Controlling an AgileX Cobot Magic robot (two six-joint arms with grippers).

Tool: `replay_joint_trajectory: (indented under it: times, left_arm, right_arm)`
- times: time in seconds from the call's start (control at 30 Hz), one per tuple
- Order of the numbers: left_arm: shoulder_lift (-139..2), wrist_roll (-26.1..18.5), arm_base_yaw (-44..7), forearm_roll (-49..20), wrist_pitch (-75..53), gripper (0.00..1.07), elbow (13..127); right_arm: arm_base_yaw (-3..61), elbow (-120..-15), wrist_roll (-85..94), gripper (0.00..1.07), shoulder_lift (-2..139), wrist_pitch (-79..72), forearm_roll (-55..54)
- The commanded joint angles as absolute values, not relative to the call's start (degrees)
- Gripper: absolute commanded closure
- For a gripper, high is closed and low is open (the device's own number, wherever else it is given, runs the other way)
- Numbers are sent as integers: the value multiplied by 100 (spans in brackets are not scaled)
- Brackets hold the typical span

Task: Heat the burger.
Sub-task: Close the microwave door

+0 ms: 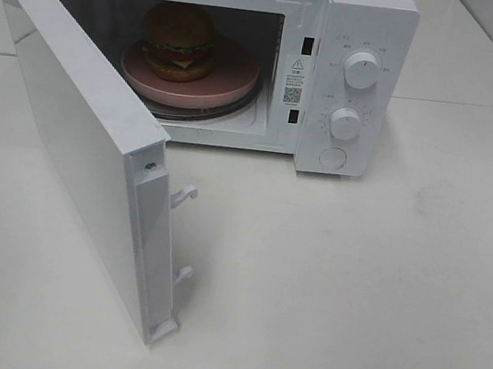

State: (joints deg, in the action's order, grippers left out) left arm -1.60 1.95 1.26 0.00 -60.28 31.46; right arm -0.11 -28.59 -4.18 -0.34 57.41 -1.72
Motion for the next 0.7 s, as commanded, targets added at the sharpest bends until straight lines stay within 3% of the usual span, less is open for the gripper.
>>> replay_joint_trajectory:
  times: [0.03,0.07,0.1,0.13,0.17,0.2,0.23,0.27,0.3,0.33,0.37,0.53,0.7]
  left_arm:
    - [-584,229,120,92,-5632,36,3220]
    - [-584,229,120,92,-5632,36,3220]
    - [-676,229,120,97,-5563,41,3220]
    - [-888,229,120,97,-5357,53,3220]
    - [-888,229,120,97,-5357,53,3220]
    - [-1134,229,120,97,-5105,67,3220]
    - [-1255,229,120,97,-5036,74,3220]
    - [-1255,229,120,97,-5036,74,3220]
    - [-1478,258,120,86,-4876,89,3220]
    - [-1478,258,120,86,-4876,89,3220]
    - [-1719,264,120,80,-4670,106,3214]
    - [-2126,138,120,126,-3908,107,3094]
    - [-2475,57,120,103,-2320,107,2550]
  right_arm:
    - [-46,-2848,-350,31,-178,5701,-166]
    - [-46,-2848,-350,31,-178,5701,-166]
    - [-46,-2848,-350,31,-178,5701,-166]
    - [-46,-2848,-350,31,-178,5701,-166]
    - [-46,-2848,-350,31,-178,5701,-166]
    - [-46,-2848,-350,31,-178,5701,-166]
    - [-46,-2848,-350,31,-178,5701,-166]
    - [-46,-2848,-350,31,-178,5701,-166]
    - [-46,-2848,-350,31,-178,5701,-166]
    - [-46,-2848,-350,31,-178,5701,-166]
    - [-46,-2848,-350,31,-178,5701,-166]
    - [-46,-2848,-350,31,-178,5701,-166]
    - [-46,-2848,-350,31,-178,5701,-166]
